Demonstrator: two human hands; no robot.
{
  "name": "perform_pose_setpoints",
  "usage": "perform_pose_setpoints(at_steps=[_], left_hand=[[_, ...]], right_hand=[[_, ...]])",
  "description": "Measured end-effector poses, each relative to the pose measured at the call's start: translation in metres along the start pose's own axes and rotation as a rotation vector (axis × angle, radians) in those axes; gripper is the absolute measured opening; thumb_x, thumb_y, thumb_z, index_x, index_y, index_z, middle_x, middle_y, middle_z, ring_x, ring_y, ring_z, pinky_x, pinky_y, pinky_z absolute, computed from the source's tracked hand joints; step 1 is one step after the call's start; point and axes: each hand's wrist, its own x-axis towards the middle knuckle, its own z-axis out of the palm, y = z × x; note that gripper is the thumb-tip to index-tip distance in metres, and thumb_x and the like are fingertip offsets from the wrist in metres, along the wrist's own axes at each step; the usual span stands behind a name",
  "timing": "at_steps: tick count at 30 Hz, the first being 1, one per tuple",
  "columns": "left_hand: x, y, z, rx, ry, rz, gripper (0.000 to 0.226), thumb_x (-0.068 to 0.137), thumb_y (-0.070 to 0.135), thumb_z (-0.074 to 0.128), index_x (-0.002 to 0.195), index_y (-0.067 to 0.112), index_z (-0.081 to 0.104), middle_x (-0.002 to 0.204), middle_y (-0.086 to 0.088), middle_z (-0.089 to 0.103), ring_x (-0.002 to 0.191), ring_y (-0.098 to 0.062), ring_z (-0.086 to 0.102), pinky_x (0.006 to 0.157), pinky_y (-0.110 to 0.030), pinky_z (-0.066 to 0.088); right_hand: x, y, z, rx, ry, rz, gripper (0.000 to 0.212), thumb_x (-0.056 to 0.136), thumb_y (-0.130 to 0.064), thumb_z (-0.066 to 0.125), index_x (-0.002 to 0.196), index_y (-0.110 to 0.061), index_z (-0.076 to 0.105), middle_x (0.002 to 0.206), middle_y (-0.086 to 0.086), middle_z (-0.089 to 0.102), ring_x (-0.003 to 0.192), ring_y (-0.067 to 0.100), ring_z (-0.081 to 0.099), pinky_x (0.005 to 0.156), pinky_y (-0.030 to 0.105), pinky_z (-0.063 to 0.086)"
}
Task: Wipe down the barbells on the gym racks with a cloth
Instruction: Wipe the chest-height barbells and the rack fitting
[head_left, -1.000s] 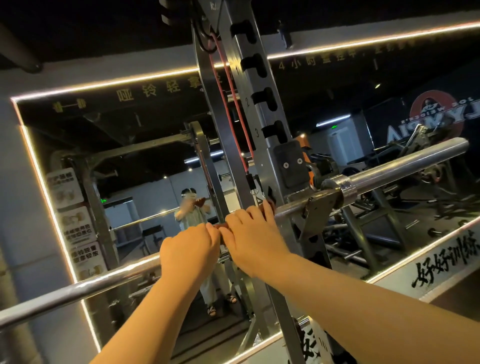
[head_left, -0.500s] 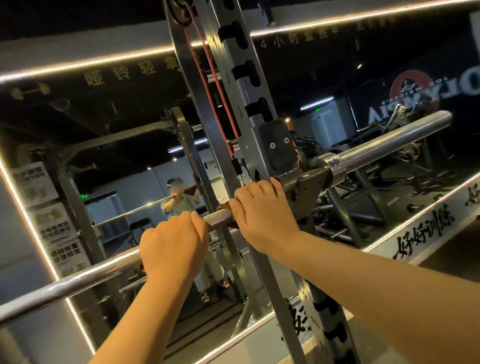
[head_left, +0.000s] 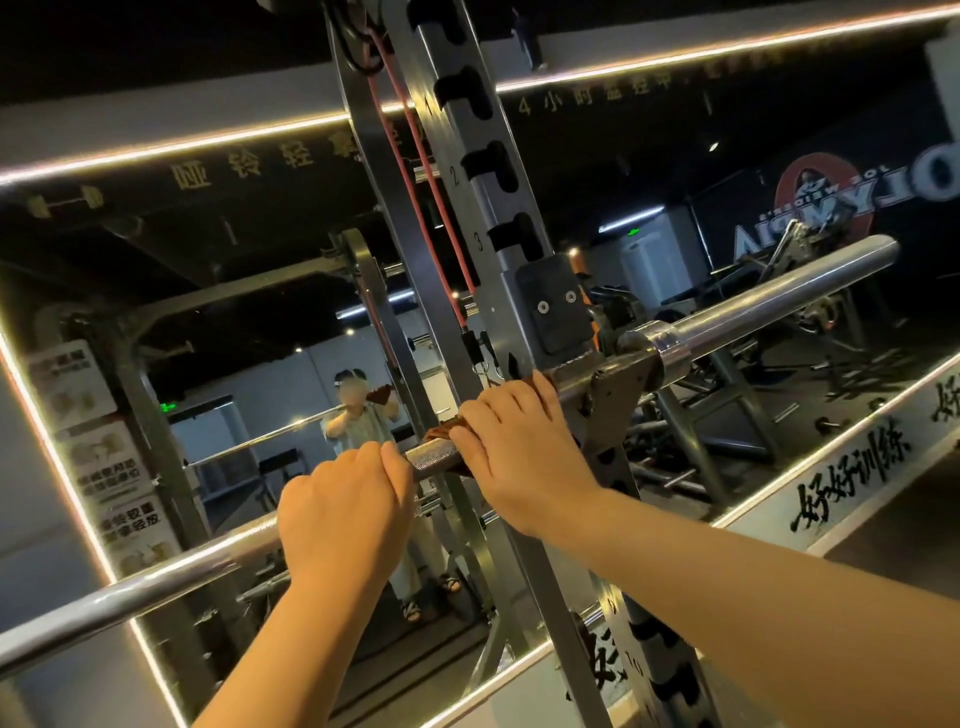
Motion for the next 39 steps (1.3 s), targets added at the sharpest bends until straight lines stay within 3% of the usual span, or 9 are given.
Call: perform_pose_setpoints(at_steps=[4,8,12,19,25,30,33,36,39], left_hand=[[0.0,-0.001,-0.002,0.003,-0.013,-0.021,0.028,0.101,0.032,0.033,0.075,0.022,0.034,0.057,0.005,0.03,0.046,-0.011,0.027,0.048,-0.026,0.024],[-0.001,-0.002,-0.003,0.023,-0.042,-0.004,0.023,0.103,0.035,0.031,0.084,0.024,0.036,0.061,0.006,0.029,0.049,-0.011,0.031,0.049,-0.026,0.025],[0.001,-0.001,-0.003,0.042,-0.036,0.001,0.026,0.103,0.037,0.017,0.09,0.028,0.038,0.065,0.008,0.034,0.053,-0.008,0.034,0.051,-0.024,0.027],[0.001,0.003,-0.007,0.007,-0.007,-0.023,0.028,0.103,0.033,0.016,0.085,0.024,0.035,0.065,0.006,0.033,0.053,-0.011,0.035,0.055,-0.026,0.033],[0.0,0.0,-0.001,-0.103,0.045,-0.062,0.035,0.104,0.033,0.021,0.071,0.024,0.029,0.057,0.006,0.036,0.046,-0.012,0.036,0.049,-0.029,0.035],[0.001,0.002,0.0,-0.084,0.05,-0.067,0.037,0.104,0.033,0.027,0.069,0.024,0.029,0.057,0.006,0.039,0.047,-0.013,0.039,0.05,-0.028,0.032],[0.002,0.001,-0.002,-0.076,0.039,-0.078,0.034,0.104,0.035,0.018,0.075,0.024,0.034,0.063,0.006,0.04,0.051,-0.011,0.037,0.054,-0.029,0.029],[0.002,0.0,-0.003,-0.092,0.031,-0.088,0.034,0.103,0.036,0.013,0.079,0.025,0.034,0.064,0.007,0.037,0.051,-0.01,0.033,0.056,-0.03,0.029],[0.001,-0.001,-0.004,-0.124,0.032,-0.078,0.035,0.104,0.035,0.013,0.081,0.024,0.037,0.065,0.007,0.035,0.053,-0.01,0.033,0.056,-0.03,0.028]], right_hand=[[-0.017,0.004,0.001,-0.005,-0.006,-0.042,0.043,0.107,-0.046,0.025,0.137,-0.024,0.048,0.137,-0.003,0.052,0.139,0.022,0.037,0.124,0.056,0.014],[0.013,0.013,-0.018,-0.008,-0.098,-0.049,0.037,0.107,-0.051,0.028,0.104,-0.029,0.057,0.1,-0.01,0.06,0.097,0.015,0.055,0.104,0.046,0.039],[0.037,0.017,-0.025,0.015,-0.192,0.039,0.045,0.106,-0.051,0.027,0.081,-0.026,0.055,0.074,-0.008,0.056,0.074,0.013,0.054,0.094,0.049,0.045],[-0.007,0.007,-0.003,0.003,0.02,-0.028,0.037,0.107,-0.045,0.026,0.125,-0.029,0.054,0.125,-0.009,0.057,0.128,0.018,0.043,0.122,0.055,0.017],[0.013,0.047,-0.018,0.033,-0.047,-0.007,0.038,0.107,-0.054,0.025,0.108,-0.031,0.054,0.102,-0.012,0.056,0.101,0.013,0.052,0.102,0.038,0.042],[0.005,0.004,-0.001,-0.026,0.064,0.183,0.046,0.104,-0.046,0.017,0.109,-0.024,0.058,0.114,-0.003,0.059,0.118,0.021,0.049,0.12,0.048,0.025],[0.0,-0.006,-0.005,0.023,-0.034,0.05,0.036,0.108,-0.042,0.027,0.12,-0.025,0.056,0.123,-0.005,0.057,0.125,0.018,0.044,0.124,0.044,0.017],[0.002,0.016,-0.019,0.035,-0.116,-0.047,0.03,0.108,-0.046,0.032,0.119,-0.028,0.054,0.116,-0.009,0.056,0.117,0.014,0.048,0.115,0.036,0.031],[0.005,0.021,-0.021,0.033,-0.023,0.106,0.032,0.107,-0.044,0.032,0.109,-0.025,0.057,0.107,-0.006,0.058,0.109,0.017,0.052,0.11,0.041,0.039]])
